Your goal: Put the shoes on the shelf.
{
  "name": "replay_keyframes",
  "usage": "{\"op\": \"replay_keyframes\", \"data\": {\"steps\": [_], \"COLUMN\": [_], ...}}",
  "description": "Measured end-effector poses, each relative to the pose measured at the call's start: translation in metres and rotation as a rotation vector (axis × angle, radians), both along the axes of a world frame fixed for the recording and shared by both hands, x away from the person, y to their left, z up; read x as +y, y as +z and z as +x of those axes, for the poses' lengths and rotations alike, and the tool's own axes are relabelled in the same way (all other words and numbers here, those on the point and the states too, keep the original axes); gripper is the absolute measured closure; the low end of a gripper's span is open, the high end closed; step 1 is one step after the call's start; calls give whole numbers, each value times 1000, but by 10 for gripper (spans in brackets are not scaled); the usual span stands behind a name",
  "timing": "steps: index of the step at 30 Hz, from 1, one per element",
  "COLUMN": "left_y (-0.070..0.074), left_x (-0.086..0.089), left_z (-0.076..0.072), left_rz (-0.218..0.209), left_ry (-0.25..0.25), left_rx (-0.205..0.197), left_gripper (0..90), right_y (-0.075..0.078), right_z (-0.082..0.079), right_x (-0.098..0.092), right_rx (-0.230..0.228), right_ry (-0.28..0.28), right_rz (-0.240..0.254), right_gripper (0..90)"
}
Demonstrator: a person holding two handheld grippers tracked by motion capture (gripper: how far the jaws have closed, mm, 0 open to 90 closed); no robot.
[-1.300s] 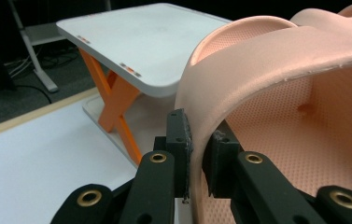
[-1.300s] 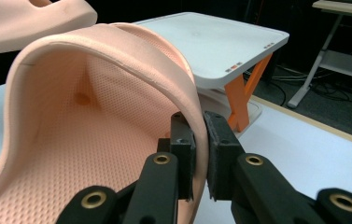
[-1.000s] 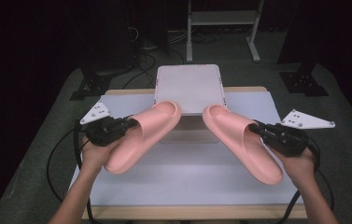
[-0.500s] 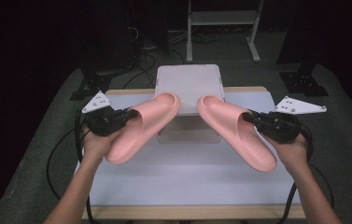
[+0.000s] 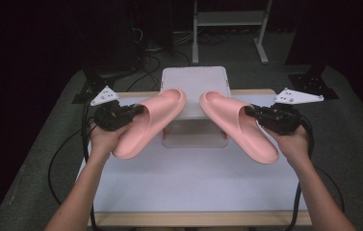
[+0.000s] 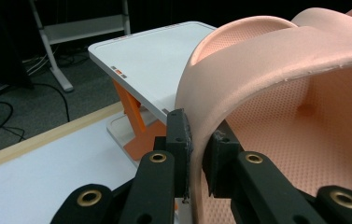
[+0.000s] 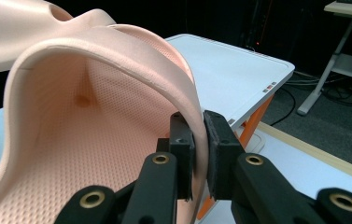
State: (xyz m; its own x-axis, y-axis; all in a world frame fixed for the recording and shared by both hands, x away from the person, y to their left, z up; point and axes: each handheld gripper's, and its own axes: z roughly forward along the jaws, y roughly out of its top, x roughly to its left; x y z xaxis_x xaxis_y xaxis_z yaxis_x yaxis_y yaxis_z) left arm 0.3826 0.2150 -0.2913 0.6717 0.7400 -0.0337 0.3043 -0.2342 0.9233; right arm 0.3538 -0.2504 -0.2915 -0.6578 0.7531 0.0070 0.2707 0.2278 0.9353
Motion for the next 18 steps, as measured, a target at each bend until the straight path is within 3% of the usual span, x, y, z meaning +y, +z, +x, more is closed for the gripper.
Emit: {"op": "replay_keyframes", "data": {"steps": [18], "left_y": [2], "left_x": [-7], "left_z": [36], "left_rz": [10], "left_ry": [39], "left_rx": [44], "left_gripper": [816], "right_y": [13], "right_z": [36], "right_x": [8], "right_rx": [20], "right_ry": [-40], "right_rz": [-16], "right_gripper": [823]}}
